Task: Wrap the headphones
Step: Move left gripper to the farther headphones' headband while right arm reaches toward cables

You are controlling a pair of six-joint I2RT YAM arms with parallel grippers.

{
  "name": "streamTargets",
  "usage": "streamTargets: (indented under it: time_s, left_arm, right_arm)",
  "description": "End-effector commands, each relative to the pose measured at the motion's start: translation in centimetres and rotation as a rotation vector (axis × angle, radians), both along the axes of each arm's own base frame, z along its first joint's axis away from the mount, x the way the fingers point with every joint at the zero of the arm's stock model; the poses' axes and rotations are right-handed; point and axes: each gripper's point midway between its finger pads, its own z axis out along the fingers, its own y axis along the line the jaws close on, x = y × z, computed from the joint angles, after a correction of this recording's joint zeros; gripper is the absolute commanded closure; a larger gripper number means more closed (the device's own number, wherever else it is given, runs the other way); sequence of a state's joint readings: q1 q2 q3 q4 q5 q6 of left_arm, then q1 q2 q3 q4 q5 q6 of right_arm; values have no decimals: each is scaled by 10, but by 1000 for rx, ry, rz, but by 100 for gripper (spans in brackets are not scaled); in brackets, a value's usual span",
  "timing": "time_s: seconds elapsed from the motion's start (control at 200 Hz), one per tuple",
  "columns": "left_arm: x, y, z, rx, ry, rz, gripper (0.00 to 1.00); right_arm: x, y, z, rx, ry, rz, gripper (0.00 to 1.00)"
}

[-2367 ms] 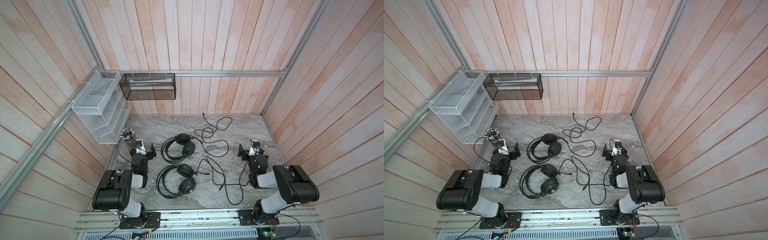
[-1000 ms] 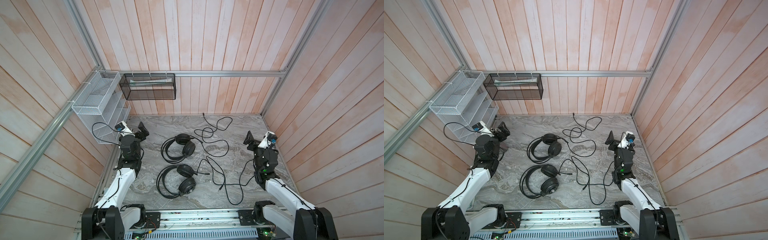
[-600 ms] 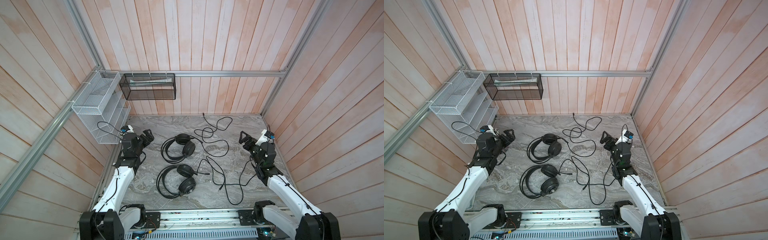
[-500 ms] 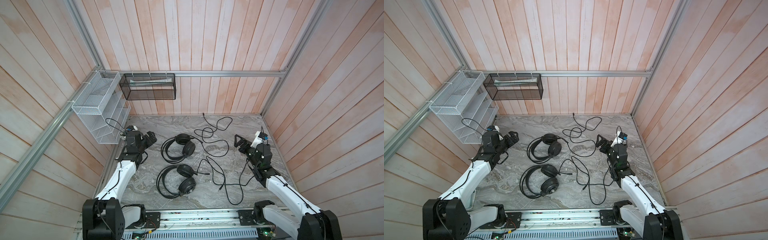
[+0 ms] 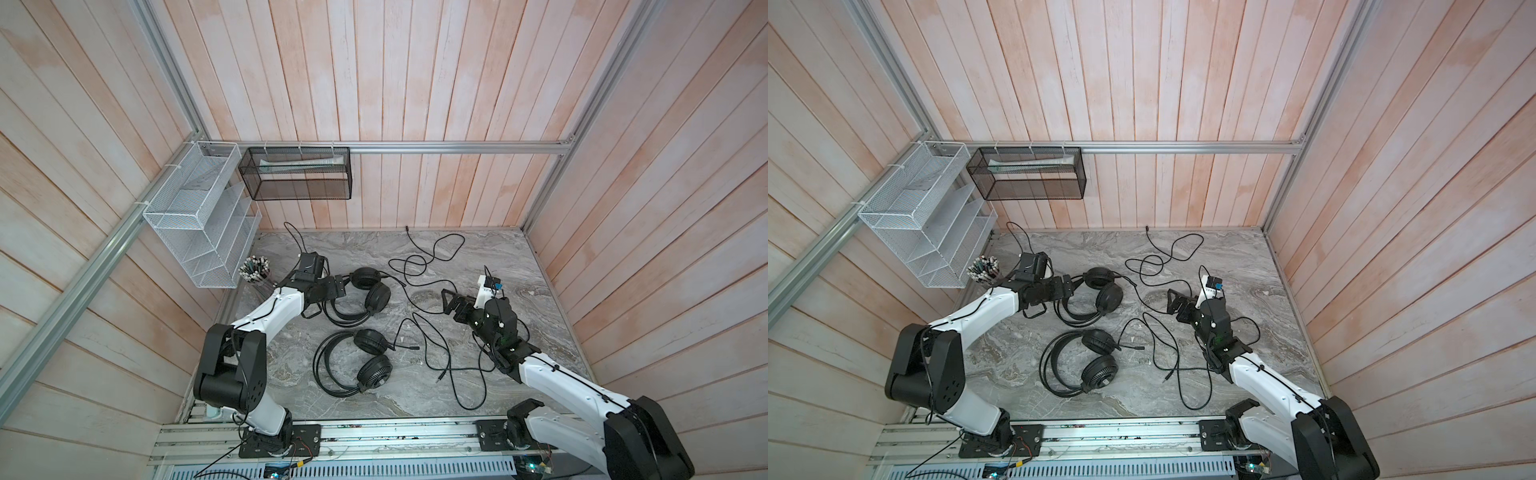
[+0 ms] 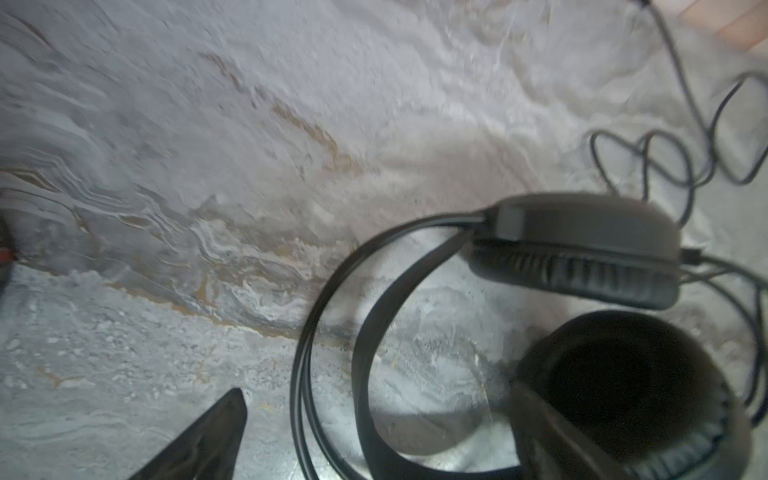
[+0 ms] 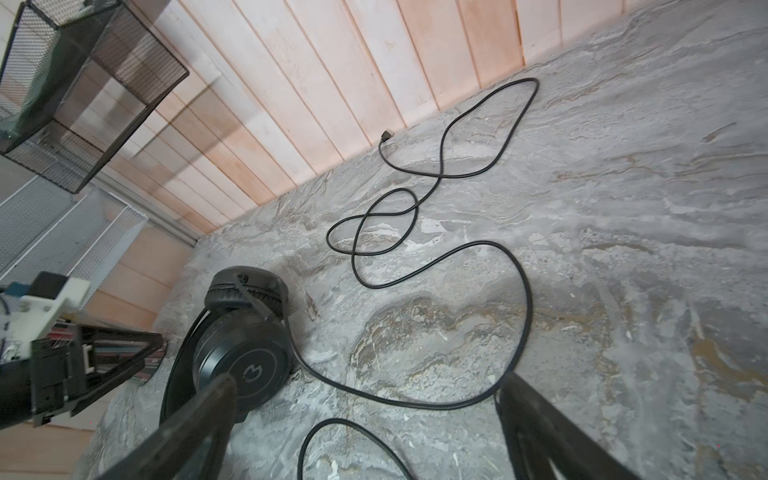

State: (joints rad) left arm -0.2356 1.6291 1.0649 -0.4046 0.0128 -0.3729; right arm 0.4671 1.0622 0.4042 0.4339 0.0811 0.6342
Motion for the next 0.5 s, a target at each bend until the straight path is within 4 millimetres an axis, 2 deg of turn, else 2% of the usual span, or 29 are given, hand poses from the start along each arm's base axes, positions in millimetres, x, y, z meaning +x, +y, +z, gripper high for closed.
streamTargets:
  time_s: [0.0,0.055,0.245,0.495]
  left_arm:
    - [-5,26,-19,170,99,26,1]
    - [-7,30,-30,220,137,30,1]
    - [-11,26,-60,250,227,25,3]
    - [-9,24,-71,243,248,44,15]
  right_arm:
    - [1,1,10,-8,-43,-5,1]
    - [1,2,12,-9,-44,-1,1]
    - [-3,5,18,-10,-59,13,1]
    - [-2,9,17,-19,-55,28,0]
